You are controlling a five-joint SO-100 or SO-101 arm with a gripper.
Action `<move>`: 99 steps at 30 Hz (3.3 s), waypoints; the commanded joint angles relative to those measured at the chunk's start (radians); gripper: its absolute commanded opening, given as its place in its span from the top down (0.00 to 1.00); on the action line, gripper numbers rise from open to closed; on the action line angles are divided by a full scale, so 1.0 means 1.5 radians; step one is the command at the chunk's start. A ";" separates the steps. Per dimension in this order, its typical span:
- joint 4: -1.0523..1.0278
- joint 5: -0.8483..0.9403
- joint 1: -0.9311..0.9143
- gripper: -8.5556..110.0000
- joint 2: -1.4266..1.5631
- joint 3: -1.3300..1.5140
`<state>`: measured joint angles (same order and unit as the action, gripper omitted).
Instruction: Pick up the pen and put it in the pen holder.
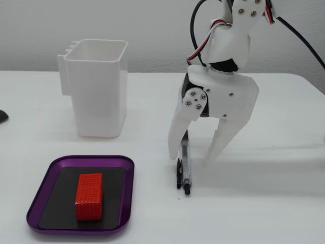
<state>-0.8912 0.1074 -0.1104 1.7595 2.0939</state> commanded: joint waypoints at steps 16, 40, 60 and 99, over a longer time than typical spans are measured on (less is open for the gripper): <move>0.066 0.025 -0.088 0.80 0.004 -0.014; 0.075 0.026 -0.028 0.80 0.003 0.021; 0.108 0.077 -0.029 0.93 0.002 0.057; 0.093 0.106 -0.089 0.93 0.003 0.076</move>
<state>-0.7317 0.2577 -0.2531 1.7625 2.2059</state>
